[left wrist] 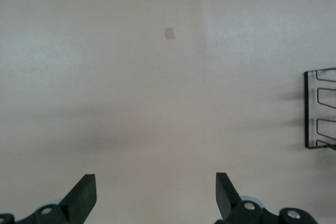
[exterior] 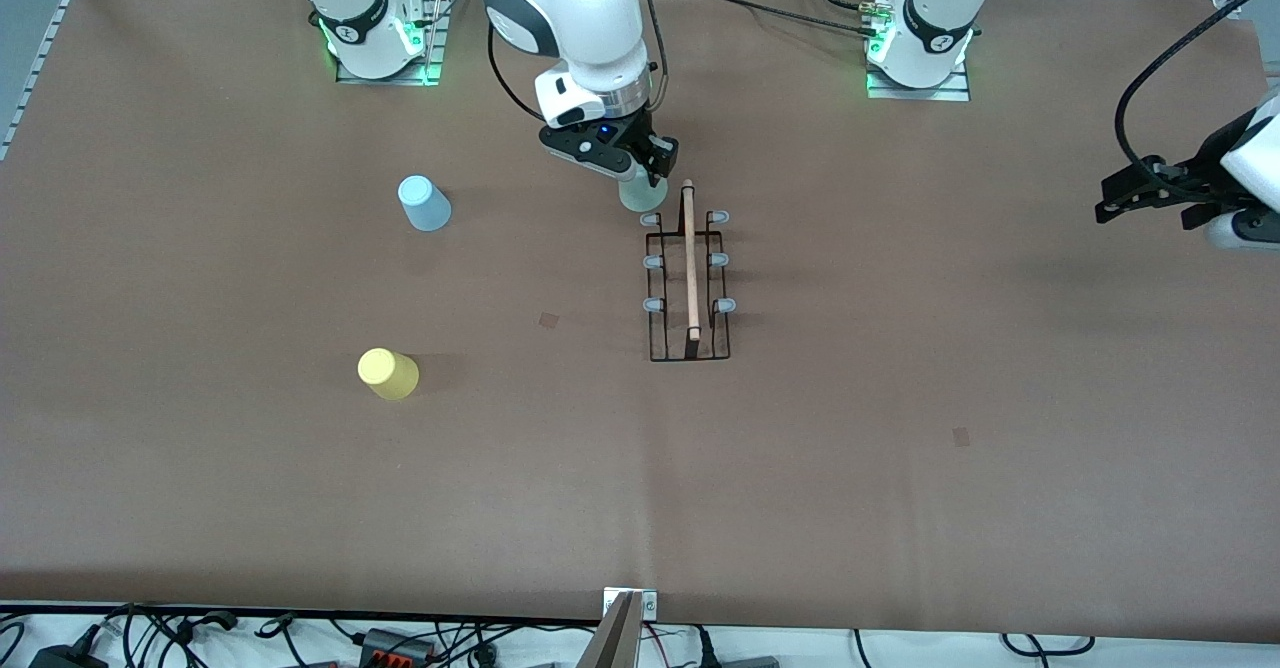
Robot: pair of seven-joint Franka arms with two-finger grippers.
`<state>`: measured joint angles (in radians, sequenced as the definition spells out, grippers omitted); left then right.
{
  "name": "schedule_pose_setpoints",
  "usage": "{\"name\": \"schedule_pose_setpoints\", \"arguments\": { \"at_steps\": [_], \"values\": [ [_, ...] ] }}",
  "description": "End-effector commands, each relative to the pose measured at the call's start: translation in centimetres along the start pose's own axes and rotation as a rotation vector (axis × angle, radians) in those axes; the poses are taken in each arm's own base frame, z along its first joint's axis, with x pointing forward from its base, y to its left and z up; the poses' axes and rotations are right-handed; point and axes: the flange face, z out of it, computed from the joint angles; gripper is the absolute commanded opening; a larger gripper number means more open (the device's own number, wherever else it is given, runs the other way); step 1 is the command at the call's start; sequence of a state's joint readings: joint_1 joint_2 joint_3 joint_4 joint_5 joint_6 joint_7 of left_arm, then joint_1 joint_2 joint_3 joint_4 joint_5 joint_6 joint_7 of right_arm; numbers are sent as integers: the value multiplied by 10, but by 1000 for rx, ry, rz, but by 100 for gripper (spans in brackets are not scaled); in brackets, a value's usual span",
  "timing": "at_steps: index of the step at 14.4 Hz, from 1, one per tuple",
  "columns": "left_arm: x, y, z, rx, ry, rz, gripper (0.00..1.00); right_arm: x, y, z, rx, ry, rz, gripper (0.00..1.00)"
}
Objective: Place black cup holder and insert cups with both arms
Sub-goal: 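Lower the teal cup onto a holder peg with the right gripper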
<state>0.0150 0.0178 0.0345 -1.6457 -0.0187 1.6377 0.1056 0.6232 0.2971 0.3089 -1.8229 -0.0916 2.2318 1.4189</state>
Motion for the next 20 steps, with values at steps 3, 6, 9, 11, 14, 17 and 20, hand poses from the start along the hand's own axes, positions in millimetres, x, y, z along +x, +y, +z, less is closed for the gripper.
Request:
{"name": "schedule_pose_setpoints", "arguments": {
  "at_steps": [3,6,9,11,14,17,20],
  "values": [
    [-9,14,2,26,2,30,100,-4,-11,10,15,39,-15,0],
    [-5,16,-3,29,17,30,100,-8,-15,27,21,38,-30,0],
    [-7,14,-3,28,11,27,100,-7,-15,41,9,49,-46,6],
    [-6,15,-6,29,17,29,100,-7,-15,46,8,48,-50,6],
    [-5,21,-9,32,24,41,100,-6,-16,39,16,42,-40,0],
    [-5,23,-9,31,22,44,100,-4,-16,28,23,47,-25,0],
    [-5,21,-9,30,23,43,100,1,-20,8,7,55,-7,0]
  ]
}}
